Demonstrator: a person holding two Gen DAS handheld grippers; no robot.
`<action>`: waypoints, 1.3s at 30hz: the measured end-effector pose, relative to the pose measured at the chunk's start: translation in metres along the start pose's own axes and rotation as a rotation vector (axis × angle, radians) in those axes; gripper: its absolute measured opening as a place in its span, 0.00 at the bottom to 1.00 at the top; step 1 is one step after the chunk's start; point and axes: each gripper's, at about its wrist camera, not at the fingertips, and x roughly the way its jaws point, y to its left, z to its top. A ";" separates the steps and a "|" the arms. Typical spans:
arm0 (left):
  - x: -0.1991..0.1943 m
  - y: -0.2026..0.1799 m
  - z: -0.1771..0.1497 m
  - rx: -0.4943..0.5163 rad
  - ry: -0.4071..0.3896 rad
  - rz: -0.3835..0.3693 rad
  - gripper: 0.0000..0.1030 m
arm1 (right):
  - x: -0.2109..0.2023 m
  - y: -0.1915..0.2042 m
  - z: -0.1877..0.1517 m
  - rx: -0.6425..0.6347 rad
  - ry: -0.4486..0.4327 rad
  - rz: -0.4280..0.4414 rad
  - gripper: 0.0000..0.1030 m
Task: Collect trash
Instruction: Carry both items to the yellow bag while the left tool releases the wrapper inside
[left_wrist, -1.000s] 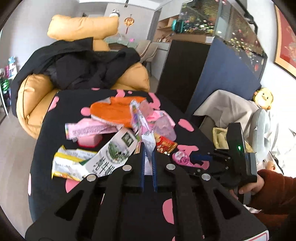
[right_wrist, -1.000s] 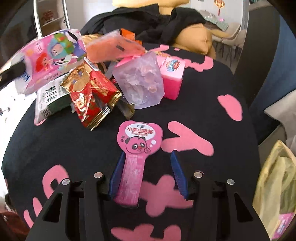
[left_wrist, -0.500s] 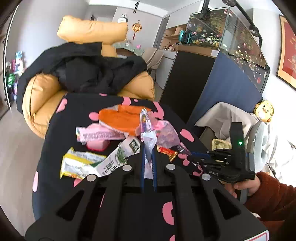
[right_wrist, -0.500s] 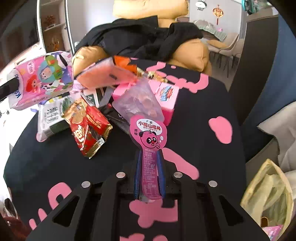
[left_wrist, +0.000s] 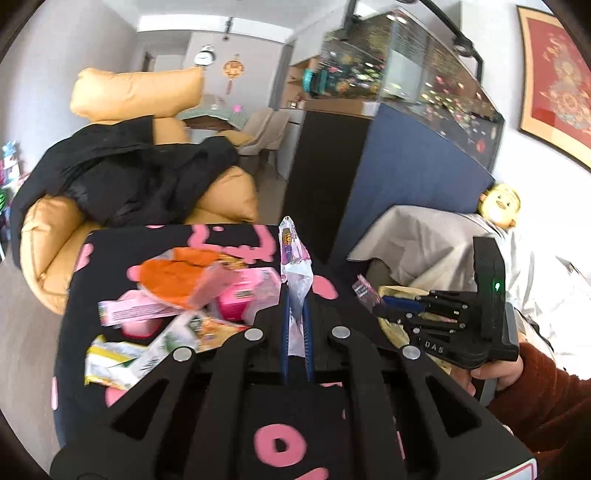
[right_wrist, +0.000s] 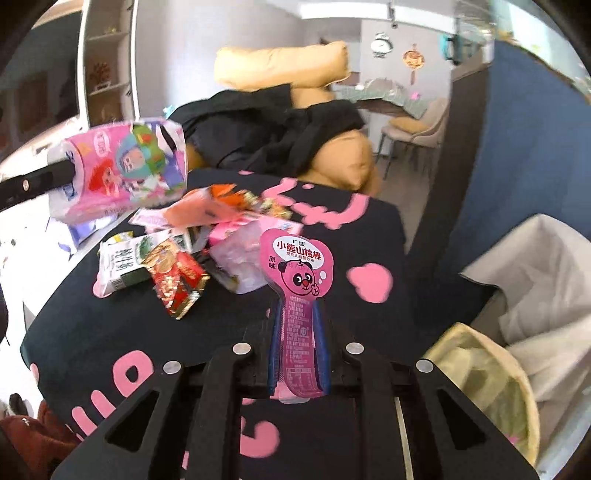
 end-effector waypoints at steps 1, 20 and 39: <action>0.004 -0.005 0.000 0.008 0.006 -0.009 0.06 | -0.007 -0.006 -0.002 0.008 -0.007 -0.013 0.17; 0.158 -0.192 -0.022 0.178 0.306 -0.340 0.06 | -0.109 -0.165 -0.088 0.226 -0.091 -0.315 0.17; 0.286 -0.217 -0.058 0.079 0.549 -0.375 0.38 | -0.079 -0.193 -0.130 0.285 -0.027 -0.247 0.17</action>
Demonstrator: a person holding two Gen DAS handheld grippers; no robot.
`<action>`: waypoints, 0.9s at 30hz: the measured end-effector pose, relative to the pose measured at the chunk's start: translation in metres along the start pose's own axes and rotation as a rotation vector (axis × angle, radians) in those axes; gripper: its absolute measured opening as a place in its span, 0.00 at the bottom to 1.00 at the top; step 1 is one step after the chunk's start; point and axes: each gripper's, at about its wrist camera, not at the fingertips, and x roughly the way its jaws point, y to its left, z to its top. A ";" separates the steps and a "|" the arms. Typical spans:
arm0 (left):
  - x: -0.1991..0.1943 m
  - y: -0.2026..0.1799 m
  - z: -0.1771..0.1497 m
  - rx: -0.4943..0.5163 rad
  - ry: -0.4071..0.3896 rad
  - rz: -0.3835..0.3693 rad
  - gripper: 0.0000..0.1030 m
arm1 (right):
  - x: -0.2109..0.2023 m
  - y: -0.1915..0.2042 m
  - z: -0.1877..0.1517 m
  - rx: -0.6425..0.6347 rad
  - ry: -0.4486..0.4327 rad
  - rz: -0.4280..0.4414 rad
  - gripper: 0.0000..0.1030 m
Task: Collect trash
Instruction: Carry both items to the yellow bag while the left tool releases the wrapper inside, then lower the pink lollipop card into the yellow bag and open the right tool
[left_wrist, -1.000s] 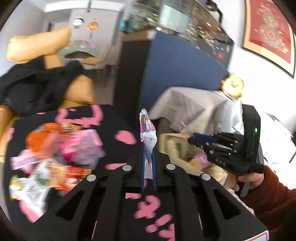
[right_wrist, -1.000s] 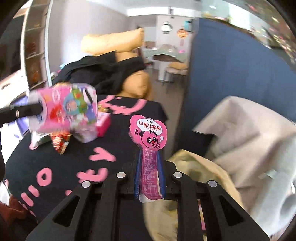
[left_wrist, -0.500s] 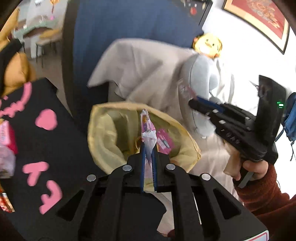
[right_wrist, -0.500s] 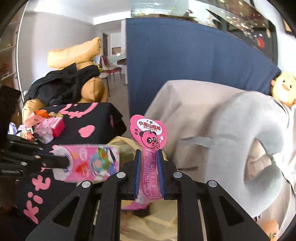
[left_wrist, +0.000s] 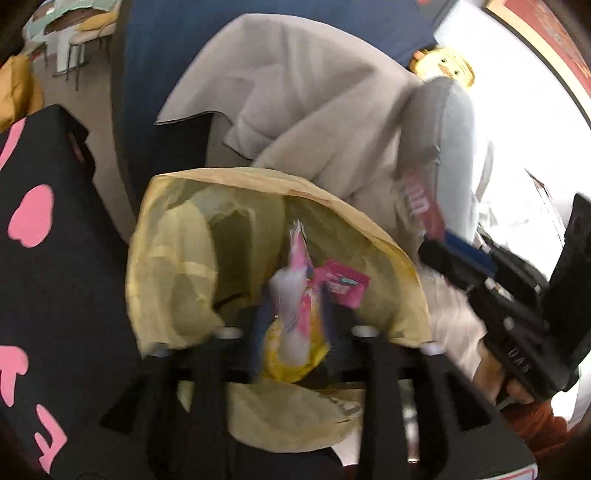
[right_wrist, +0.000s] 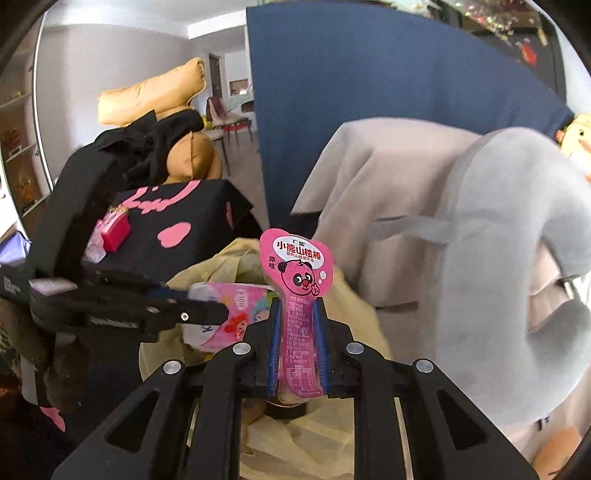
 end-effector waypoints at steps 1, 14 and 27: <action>-0.005 0.004 0.000 -0.012 -0.011 0.006 0.41 | 0.005 0.003 -0.001 0.001 0.008 0.009 0.17; -0.096 0.039 -0.032 -0.071 -0.223 0.241 0.75 | 0.079 0.056 0.002 -0.079 0.134 0.063 0.17; -0.159 0.072 -0.075 -0.116 -0.327 0.355 0.91 | 0.117 0.055 -0.016 -0.103 0.356 -0.055 0.17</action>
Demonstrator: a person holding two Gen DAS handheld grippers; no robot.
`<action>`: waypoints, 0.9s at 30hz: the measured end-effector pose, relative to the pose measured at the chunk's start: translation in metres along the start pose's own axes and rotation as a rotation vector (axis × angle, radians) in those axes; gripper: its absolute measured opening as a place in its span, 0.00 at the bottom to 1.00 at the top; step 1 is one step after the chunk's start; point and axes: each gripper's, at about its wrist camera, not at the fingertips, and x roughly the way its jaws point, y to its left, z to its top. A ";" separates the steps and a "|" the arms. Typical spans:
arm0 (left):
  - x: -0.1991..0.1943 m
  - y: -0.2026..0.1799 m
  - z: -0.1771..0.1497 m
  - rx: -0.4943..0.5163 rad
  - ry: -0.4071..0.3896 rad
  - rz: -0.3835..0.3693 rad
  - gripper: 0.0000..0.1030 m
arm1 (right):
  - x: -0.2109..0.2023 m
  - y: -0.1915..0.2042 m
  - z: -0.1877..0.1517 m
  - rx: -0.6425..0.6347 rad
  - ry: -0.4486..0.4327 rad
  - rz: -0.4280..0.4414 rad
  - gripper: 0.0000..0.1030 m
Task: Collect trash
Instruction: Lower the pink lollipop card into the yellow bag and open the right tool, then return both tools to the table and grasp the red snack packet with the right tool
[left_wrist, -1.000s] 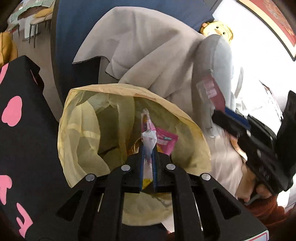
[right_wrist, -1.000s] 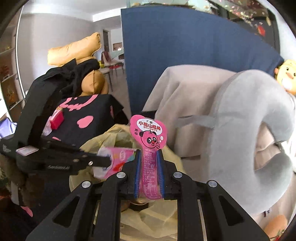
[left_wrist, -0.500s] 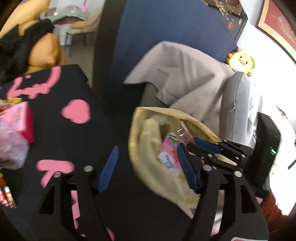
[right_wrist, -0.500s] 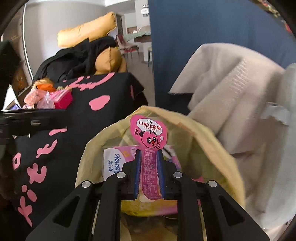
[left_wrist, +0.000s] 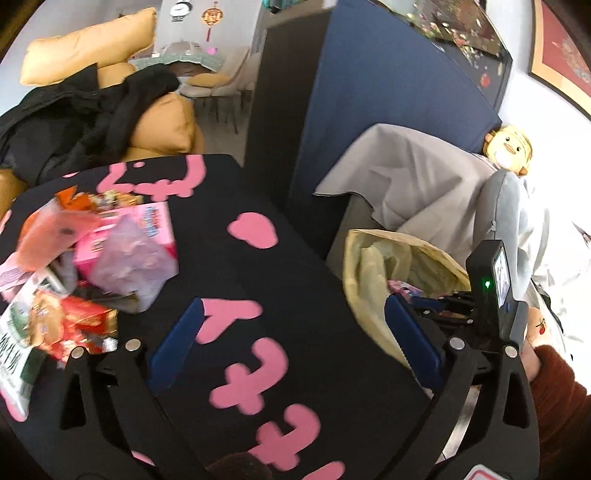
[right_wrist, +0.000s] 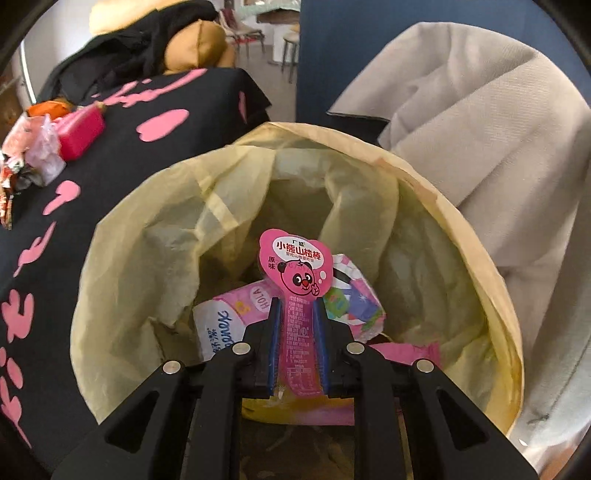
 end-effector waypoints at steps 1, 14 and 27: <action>-0.004 0.006 -0.002 -0.012 -0.002 0.000 0.91 | -0.001 -0.001 0.000 0.011 0.001 0.004 0.17; -0.052 0.083 -0.021 -0.146 -0.067 0.090 0.91 | -0.048 -0.014 0.008 0.122 -0.038 -0.007 0.36; -0.091 0.168 -0.035 -0.284 -0.134 0.208 0.91 | -0.098 0.074 0.046 -0.092 -0.290 0.018 0.36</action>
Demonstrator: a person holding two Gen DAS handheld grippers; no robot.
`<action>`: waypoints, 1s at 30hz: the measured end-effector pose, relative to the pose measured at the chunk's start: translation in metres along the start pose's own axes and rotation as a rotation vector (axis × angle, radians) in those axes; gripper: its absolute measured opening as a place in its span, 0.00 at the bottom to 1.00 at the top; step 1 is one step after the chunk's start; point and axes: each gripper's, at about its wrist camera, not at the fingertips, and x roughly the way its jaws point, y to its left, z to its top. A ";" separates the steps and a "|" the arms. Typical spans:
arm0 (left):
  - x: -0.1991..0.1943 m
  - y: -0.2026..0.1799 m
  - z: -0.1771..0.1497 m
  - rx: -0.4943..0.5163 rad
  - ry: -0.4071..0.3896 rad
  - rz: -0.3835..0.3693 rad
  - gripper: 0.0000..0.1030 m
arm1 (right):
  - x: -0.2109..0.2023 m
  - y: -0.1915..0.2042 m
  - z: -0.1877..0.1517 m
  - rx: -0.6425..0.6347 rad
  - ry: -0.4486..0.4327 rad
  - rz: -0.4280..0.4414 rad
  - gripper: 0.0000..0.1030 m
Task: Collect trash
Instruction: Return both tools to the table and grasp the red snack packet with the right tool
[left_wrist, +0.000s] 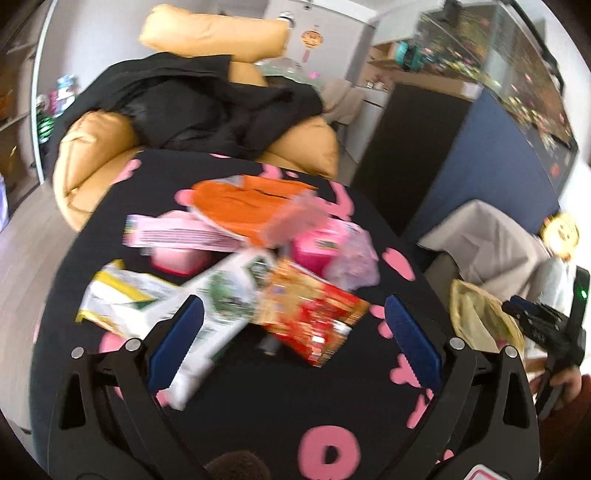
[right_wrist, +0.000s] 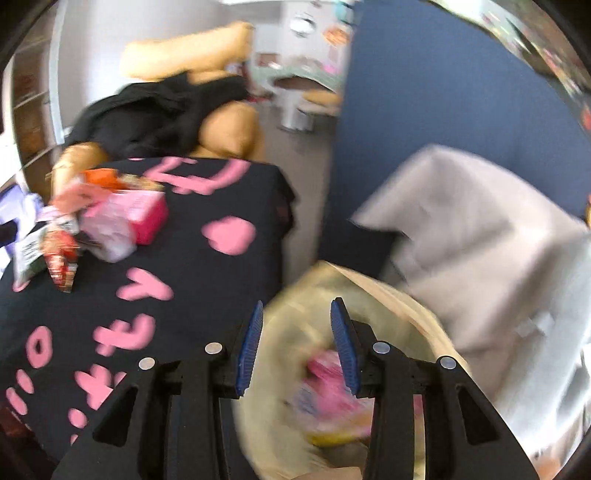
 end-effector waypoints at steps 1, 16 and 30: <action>-0.001 0.008 0.001 -0.014 -0.003 0.009 0.91 | 0.002 0.015 0.004 -0.030 -0.009 0.033 0.36; -0.008 0.115 0.016 -0.165 0.015 0.026 0.91 | 0.044 0.134 0.019 -0.225 0.078 0.261 0.36; 0.013 0.089 -0.005 -0.062 0.107 -0.019 0.81 | 0.037 0.199 0.030 -0.315 0.013 0.385 0.36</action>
